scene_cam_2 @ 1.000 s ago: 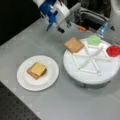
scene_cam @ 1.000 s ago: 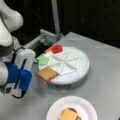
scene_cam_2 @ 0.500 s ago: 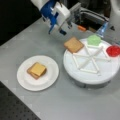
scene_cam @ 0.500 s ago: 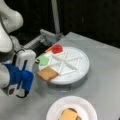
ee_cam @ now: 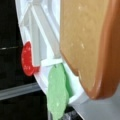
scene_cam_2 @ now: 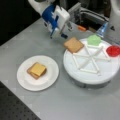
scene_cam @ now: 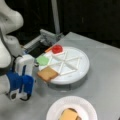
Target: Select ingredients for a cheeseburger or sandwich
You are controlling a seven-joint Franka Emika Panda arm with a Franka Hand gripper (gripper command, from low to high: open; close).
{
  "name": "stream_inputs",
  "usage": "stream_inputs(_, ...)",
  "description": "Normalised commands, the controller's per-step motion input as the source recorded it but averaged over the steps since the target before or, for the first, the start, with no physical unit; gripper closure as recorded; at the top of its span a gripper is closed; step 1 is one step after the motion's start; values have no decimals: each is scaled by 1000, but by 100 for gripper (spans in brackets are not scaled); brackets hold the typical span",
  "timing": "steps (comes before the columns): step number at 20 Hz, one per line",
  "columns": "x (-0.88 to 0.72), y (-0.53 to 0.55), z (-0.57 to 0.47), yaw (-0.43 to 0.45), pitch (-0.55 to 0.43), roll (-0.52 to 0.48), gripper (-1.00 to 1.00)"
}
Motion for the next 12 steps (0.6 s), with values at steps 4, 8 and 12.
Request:
stream_inputs(4, 239, -110, -197, 88, -92, 321, -100)
stream_inputs(8, 204, -80, -190, 75, -112, 297, -100)
stream_inputs(12, 193, -86, -149, 66, -115, 284, -100)
